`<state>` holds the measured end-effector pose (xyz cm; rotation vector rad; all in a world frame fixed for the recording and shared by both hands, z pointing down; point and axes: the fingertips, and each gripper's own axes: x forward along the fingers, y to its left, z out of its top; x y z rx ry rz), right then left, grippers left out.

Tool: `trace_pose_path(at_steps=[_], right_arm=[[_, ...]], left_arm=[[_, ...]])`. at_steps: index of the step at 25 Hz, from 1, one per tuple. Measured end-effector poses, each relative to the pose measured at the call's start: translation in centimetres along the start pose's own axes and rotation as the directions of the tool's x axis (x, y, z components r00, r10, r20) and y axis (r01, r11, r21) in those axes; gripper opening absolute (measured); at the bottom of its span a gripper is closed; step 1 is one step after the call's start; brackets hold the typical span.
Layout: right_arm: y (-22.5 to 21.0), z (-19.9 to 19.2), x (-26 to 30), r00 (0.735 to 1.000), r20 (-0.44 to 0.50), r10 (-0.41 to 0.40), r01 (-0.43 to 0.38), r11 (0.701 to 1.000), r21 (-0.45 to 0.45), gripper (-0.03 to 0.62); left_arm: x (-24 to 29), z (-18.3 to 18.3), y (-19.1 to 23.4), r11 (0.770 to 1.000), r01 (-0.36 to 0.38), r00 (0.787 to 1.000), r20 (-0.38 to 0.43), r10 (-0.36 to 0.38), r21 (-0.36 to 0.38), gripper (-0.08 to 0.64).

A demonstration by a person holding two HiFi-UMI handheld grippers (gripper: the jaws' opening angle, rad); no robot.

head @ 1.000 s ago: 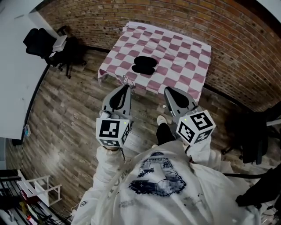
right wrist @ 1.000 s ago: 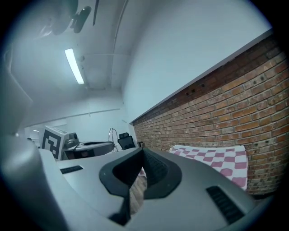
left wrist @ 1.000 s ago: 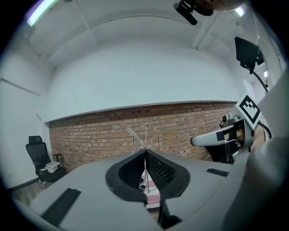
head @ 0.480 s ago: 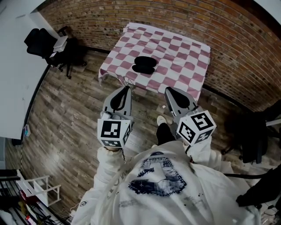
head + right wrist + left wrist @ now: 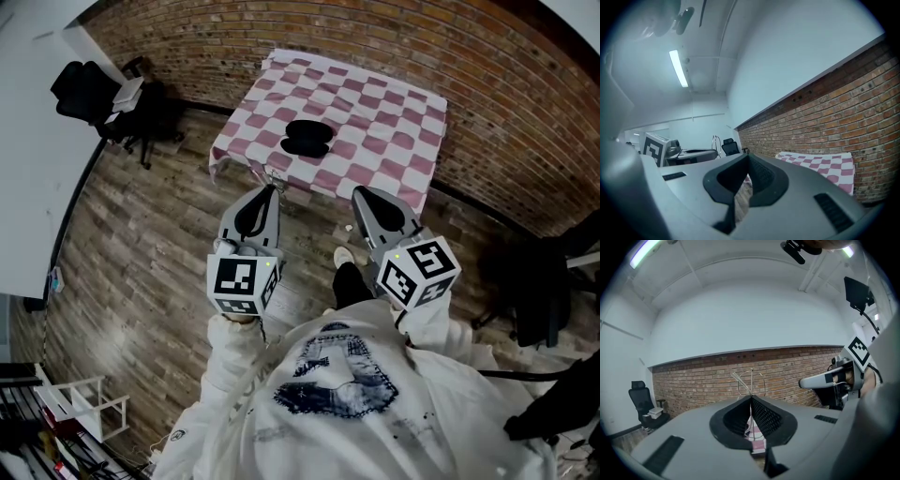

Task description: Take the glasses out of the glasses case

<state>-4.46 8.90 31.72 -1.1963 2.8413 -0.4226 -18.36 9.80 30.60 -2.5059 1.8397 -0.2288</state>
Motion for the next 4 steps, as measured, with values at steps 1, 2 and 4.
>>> trace_pose_path(at_steps=[1,2,4], right_arm=[[0.07,-0.05,0.01,1.0,-0.001,0.001,-0.001,1.0,-0.001,0.014],[0.15,-0.12,0.0,1.0,-0.002,0.002,-0.002,1.0,-0.001,0.014],[0.29,-0.27,-0.05,1.0,-0.004,0.002,-0.002,1.0,-0.001,0.014]], left_arm=[[-0.05,-0.07,0.05,1.0,-0.002,1.0,0.0,0.002,0.006,0.018],[-0.11,-0.15,0.1,1.0,-0.003,1.0,0.001,0.003,0.011,0.018],[-0.26,-0.32,0.16,1.0,-0.005,1.0,0.002,0.005,0.021,0.018]])
